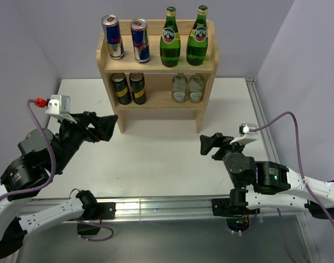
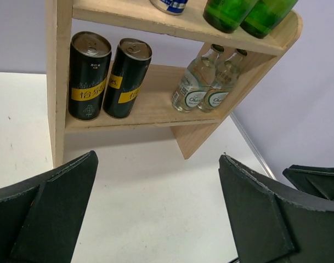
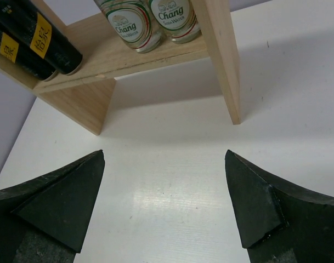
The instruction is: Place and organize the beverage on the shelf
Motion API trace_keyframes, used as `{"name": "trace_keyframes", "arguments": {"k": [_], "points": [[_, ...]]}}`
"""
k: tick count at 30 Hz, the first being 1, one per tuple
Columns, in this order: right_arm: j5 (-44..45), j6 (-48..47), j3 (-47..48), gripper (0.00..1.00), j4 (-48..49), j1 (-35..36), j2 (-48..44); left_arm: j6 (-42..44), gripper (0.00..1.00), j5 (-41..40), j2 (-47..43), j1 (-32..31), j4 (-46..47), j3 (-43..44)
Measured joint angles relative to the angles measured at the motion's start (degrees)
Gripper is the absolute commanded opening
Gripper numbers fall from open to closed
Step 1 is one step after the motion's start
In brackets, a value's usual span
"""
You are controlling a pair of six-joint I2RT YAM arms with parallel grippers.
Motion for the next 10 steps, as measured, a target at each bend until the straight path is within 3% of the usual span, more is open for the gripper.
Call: {"name": "trace_keyframes", "arguments": {"k": [10], "points": [[0.5,1.9,0.0,0.98,-1.7,0.0,0.4,0.5,0.99,-1.3,0.2,0.0,0.0,-0.2]]}}
